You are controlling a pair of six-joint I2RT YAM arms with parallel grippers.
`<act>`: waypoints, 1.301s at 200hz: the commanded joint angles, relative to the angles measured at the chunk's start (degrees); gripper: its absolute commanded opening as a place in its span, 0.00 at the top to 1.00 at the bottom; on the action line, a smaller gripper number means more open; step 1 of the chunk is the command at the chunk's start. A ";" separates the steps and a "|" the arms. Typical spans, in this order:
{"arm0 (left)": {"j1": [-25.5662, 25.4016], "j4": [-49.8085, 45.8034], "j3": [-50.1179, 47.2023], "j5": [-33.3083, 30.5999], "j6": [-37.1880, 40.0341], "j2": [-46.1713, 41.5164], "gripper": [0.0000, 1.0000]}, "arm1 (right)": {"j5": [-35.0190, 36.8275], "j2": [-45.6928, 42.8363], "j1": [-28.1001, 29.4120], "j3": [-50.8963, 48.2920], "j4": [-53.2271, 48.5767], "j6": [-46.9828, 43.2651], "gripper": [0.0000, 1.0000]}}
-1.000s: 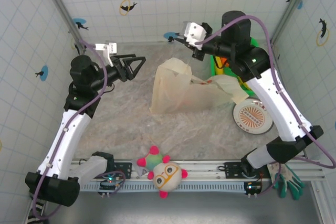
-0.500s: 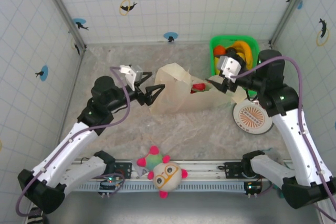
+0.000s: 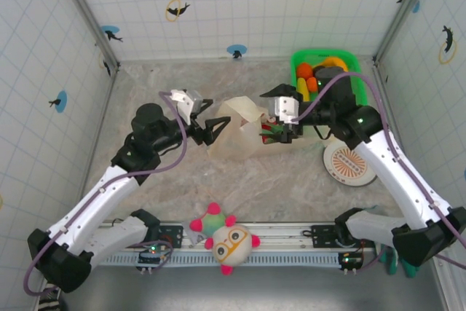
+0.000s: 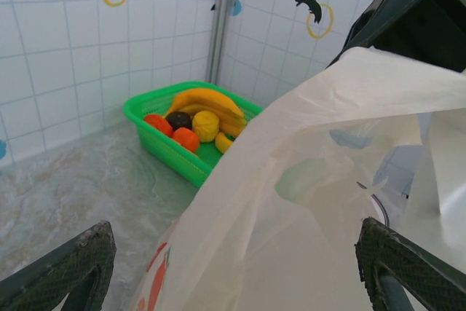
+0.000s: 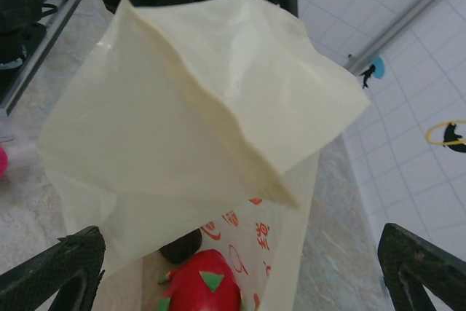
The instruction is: Place the fake fruits into the plastic bag and tie a complex knot
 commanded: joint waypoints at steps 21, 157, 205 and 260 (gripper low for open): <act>-0.07 1.76 1.59 3.58 1.39 2.84 0.18 | -3.08 4.17 3.31 4.33 6.46 1.36 0.01; 0.06 6.20 5.80 1.64 -0.73 9.21 0.89 | -0.06 -5.93 -4.29 -2.53 11.56 17.73 0.01; 0.04 6.07 6.30 2.45 -0.43 9.89 0.89 | -2.69 -9.26 -4.74 -8.17 14.70 27.44 0.08; 0.04 5.36 6.73 2.48 -0.26 9.69 0.89 | -5.12 -7.08 -4.65 -5.42 15.47 25.82 0.13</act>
